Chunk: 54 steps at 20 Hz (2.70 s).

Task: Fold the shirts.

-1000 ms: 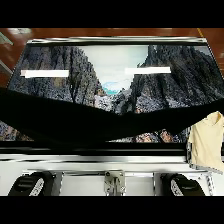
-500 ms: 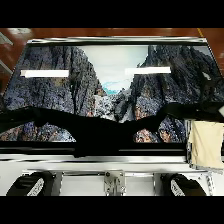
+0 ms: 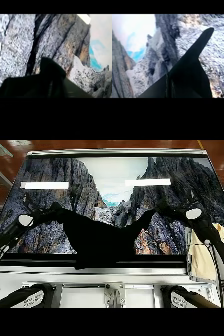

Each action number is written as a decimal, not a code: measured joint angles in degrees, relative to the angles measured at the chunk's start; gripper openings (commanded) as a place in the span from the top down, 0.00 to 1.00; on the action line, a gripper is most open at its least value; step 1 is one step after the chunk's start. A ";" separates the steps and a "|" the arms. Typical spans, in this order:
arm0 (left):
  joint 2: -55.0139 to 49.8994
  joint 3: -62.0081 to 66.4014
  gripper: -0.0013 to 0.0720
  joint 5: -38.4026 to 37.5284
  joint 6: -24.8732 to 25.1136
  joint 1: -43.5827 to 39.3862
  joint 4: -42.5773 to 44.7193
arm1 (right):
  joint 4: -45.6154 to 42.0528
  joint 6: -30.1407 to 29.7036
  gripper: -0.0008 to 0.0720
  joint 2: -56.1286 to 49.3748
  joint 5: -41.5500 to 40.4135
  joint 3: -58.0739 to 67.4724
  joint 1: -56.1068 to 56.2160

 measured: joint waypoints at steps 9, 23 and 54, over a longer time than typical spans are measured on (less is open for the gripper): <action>-0.17 6.40 0.48 -30.14 5.88 14.91 1.60 | 2.73 -6.97 0.91 0.81 4.74 -0.20 -1.31; 10.56 -16.31 0.09 -53.42 13.51 13.97 4.74 | -7.65 -10.08 0.90 6.03 15.32 -0.20 -1.79; 24.96 22.67 0.93 -36.37 18.08 4.42 0.44 | -7.63 -19.47 0.91 20.55 11.41 18.38 -1.86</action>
